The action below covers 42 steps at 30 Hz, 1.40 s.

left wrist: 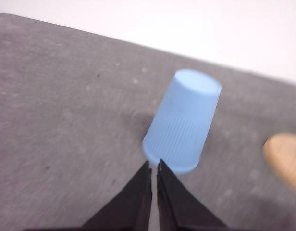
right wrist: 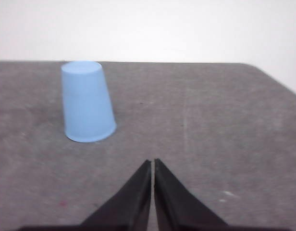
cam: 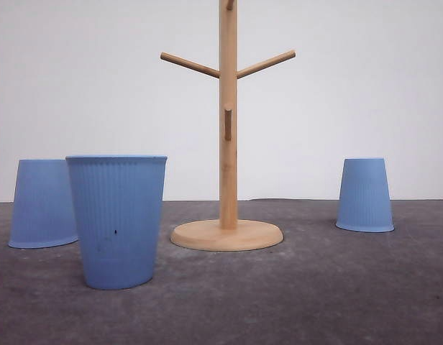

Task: Place three cups

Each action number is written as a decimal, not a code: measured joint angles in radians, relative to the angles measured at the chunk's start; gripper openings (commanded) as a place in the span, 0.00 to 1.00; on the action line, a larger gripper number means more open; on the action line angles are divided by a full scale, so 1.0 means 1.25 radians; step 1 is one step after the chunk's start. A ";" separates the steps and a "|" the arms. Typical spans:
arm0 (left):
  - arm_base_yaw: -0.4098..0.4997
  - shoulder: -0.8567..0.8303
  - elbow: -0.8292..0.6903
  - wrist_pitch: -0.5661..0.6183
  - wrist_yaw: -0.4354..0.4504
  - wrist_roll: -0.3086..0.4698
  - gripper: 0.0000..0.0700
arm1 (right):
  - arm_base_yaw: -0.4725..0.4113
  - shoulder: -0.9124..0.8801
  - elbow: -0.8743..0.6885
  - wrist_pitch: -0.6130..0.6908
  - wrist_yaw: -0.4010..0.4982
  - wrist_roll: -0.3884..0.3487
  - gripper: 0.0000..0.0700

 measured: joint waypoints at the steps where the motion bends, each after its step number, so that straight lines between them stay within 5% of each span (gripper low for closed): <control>1: 0.000 0.000 0.000 0.020 0.000 -0.021 0.00 | 0.000 0.000 0.000 0.007 -0.012 0.024 0.01; 7: 0.000 0.000 0.032 0.058 0.000 -0.092 0.00 | 0.000 0.000 0.010 0.084 -0.034 0.161 0.01; 18: 0.000 0.110 0.326 -0.224 -0.081 -0.088 0.00 | 0.000 0.063 0.278 -0.212 -0.025 0.198 0.01; 26: 0.000 0.287 0.509 -0.445 -0.061 -0.007 0.00 | 0.000 0.229 0.439 -0.384 -0.042 0.100 0.01; 32: 0.000 0.442 0.598 -0.593 0.004 0.097 0.00 | 0.000 0.355 0.454 -0.391 -0.157 0.032 0.01; 36: -0.034 0.513 0.622 -0.594 0.072 0.153 0.00 | 0.002 0.440 0.457 -0.400 -0.201 -0.030 0.01; 42: -0.167 0.552 0.623 -0.589 0.079 0.209 0.00 | 0.072 0.478 0.458 -0.376 -0.215 -0.069 0.01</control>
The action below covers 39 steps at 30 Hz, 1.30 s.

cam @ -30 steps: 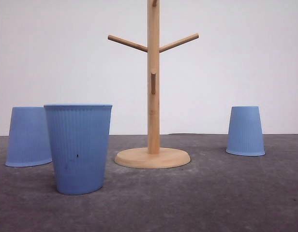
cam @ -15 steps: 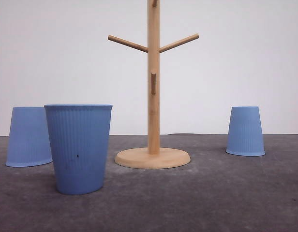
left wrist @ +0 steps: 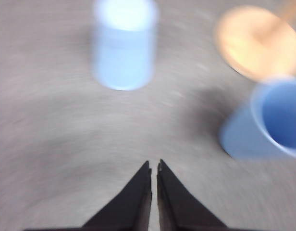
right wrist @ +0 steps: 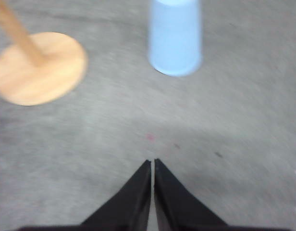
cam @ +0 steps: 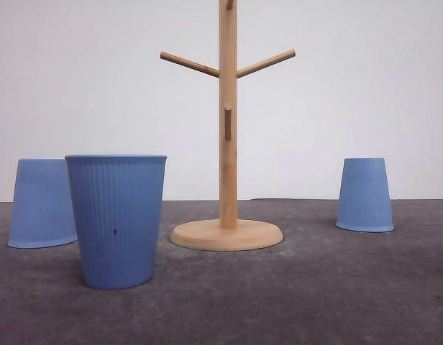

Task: Place three cups

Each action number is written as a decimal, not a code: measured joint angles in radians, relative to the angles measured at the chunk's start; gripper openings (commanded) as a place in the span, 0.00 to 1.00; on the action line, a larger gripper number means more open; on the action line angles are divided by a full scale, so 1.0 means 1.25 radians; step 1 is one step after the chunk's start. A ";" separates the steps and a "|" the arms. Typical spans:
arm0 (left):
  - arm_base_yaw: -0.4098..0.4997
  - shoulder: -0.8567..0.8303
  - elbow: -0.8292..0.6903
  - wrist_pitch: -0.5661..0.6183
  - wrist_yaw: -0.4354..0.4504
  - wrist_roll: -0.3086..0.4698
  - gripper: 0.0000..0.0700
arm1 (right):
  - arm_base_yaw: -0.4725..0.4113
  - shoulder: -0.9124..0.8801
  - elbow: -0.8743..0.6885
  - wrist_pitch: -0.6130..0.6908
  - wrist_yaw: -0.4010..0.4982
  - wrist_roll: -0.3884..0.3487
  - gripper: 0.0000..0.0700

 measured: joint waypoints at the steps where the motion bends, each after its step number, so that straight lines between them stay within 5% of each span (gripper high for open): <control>1: -0.020 0.005 0.000 0.002 0.001 0.007 0.00 | 0.015 0.000 0.001 0.002 0.000 -0.007 0.01; 6: -0.063 0.010 0.000 0.010 0.002 0.031 0.02 | 0.064 0.000 0.001 0.001 -0.001 -0.034 0.05; 9: -0.064 0.010 0.000 0.017 0.002 0.034 0.36 | 0.073 0.000 0.001 0.002 0.000 -0.048 0.45; 11: -0.064 0.010 0.000 0.024 0.001 0.034 0.61 | 0.074 -0.002 0.001 0.003 0.002 -0.054 0.62; 15: -0.064 0.010 0.000 0.030 -0.002 0.021 0.64 | 0.074 -0.010 0.001 0.004 0.017 -0.055 0.62; 19: -0.063 0.016 0.000 0.042 -0.013 -0.027 0.84 | 0.074 -0.011 0.001 0.004 0.019 -0.055 0.62; 29: 0.004 0.142 0.000 0.226 -0.010 -0.127 0.85 | 0.079 -0.011 0.001 0.004 0.019 -0.050 0.62; 39: 0.092 0.351 0.006 0.282 0.076 -0.173 0.86 | 0.081 -0.011 0.001 0.005 0.019 -0.048 0.62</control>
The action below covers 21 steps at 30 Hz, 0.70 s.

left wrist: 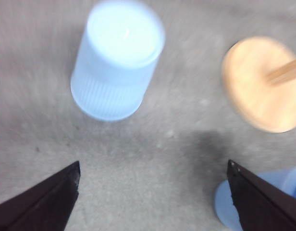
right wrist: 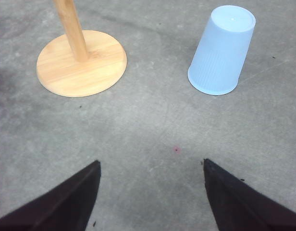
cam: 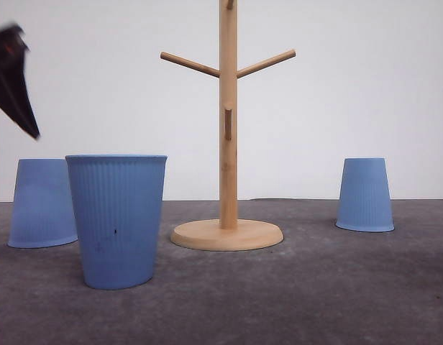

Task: Place three cups

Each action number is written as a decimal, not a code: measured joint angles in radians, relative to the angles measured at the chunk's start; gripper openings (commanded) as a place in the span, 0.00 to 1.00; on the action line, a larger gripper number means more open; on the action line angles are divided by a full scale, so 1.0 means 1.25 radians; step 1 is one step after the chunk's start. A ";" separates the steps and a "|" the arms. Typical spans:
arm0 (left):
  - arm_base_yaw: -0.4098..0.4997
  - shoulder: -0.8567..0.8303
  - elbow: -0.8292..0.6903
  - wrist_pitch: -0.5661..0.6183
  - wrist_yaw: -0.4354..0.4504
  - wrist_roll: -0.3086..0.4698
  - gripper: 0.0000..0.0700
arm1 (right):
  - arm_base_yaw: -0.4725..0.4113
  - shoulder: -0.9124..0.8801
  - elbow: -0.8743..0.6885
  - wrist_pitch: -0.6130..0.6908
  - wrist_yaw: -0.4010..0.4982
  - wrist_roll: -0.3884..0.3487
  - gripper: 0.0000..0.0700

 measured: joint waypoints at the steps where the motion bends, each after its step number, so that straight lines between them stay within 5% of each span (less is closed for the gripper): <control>1: 0.000 0.018 0.003 0.006 -0.001 -0.001 0.86 | 0.000 0.000 0.000 0.000 0.000 0.001 0.62; 11: 0.000 0.190 0.157 -0.037 -0.022 -0.014 0.99 | 0.000 0.000 0.000 0.000 0.000 0.002 0.62; 21: 0.000 0.346 0.333 -0.098 -0.069 0.014 1.00 | 0.000 0.000 0.000 0.000 0.000 0.002 0.62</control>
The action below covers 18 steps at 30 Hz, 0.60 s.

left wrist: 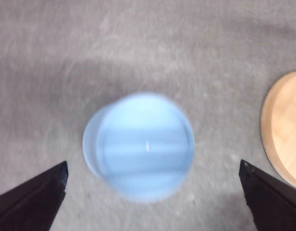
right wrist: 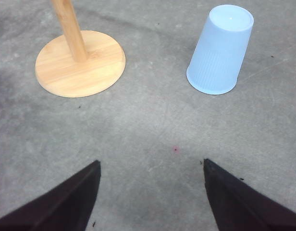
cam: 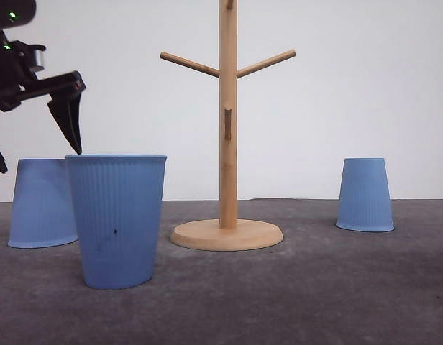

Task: Place three cups

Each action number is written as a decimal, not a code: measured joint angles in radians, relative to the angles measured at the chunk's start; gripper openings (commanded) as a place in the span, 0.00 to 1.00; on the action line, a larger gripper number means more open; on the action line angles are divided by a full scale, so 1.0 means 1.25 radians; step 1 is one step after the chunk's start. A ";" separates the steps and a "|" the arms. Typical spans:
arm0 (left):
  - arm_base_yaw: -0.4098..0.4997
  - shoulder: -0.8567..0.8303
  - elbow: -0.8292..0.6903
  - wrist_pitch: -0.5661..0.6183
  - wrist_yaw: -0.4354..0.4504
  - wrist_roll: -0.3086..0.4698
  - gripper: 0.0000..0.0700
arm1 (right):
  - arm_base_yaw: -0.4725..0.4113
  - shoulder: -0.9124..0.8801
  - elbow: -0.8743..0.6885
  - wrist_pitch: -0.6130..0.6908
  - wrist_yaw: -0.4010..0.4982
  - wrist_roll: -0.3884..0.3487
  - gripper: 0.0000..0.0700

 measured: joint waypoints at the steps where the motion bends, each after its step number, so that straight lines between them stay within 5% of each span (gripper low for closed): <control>1: 0.000 0.011 0.006 0.002 0.000 0.004 1.00 | 0.000 0.000 0.000 0.000 0.000 0.000 0.62; 18: 0.000 0.067 0.009 0.025 -0.020 0.034 0.99 | 0.000 0.000 0.000 0.000 0.000 0.000 0.62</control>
